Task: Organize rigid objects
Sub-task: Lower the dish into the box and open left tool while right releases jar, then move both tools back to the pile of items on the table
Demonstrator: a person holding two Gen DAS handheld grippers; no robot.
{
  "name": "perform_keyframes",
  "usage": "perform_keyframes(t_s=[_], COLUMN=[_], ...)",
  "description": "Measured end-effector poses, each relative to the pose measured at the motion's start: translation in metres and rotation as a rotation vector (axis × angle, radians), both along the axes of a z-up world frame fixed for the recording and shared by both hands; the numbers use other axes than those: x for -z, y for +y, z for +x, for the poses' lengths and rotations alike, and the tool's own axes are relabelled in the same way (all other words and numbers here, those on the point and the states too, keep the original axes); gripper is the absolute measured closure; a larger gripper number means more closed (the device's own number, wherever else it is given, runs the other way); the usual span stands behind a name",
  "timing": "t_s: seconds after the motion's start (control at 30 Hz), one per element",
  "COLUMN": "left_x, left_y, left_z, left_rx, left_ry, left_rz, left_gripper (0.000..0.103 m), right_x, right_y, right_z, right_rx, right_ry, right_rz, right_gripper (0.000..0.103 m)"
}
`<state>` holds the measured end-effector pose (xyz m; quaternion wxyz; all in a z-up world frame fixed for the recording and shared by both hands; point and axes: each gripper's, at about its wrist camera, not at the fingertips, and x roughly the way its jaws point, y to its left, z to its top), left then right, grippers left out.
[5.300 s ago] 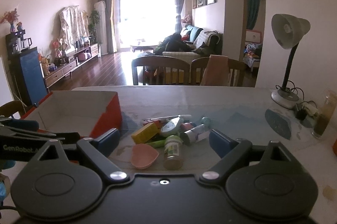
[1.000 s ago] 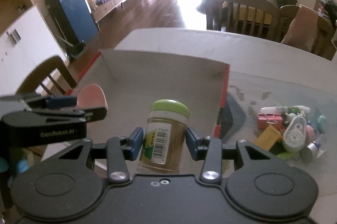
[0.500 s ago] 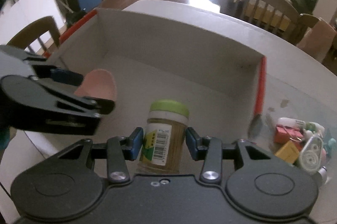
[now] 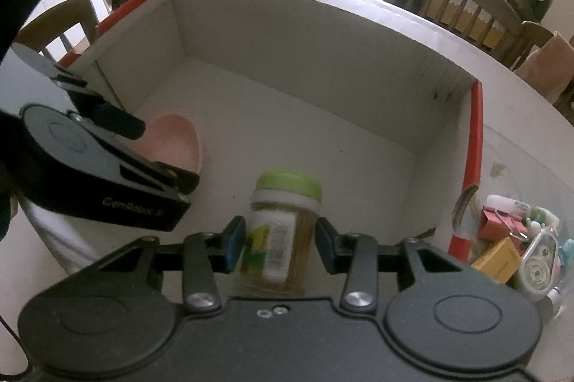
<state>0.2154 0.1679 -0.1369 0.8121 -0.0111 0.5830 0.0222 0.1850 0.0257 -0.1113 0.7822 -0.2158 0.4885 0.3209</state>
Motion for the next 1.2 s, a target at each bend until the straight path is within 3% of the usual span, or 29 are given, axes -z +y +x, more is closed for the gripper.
perform_keyframes(t_s=[0.27,0.7,1.2], left_x=[-0.001,-0.029,-0.111], left_y=[0.005,-0.012,-0.019], left_z=[-0.005,-0.047,-0.089], left_rx=[-0.034,-0.043,-0.045], left_ry=[-0.001,-0.149,-0.352], left_rz=[-0.039,-0.062,-0.045], left_gripper=[0.038,0.038,0.038], right_x=[-0.006,-0.043,-0.100], right_y=[-0.003,-0.033,-0.083], right_z=[-0.003,-0.013,-0.041], right_rx=[0.008,0.021,0.063], right_ry=[0.017,0.002,-0.052], right_rz=[0.012,0.147,0.339], right_gripper=[0.051,0.047,0.039])
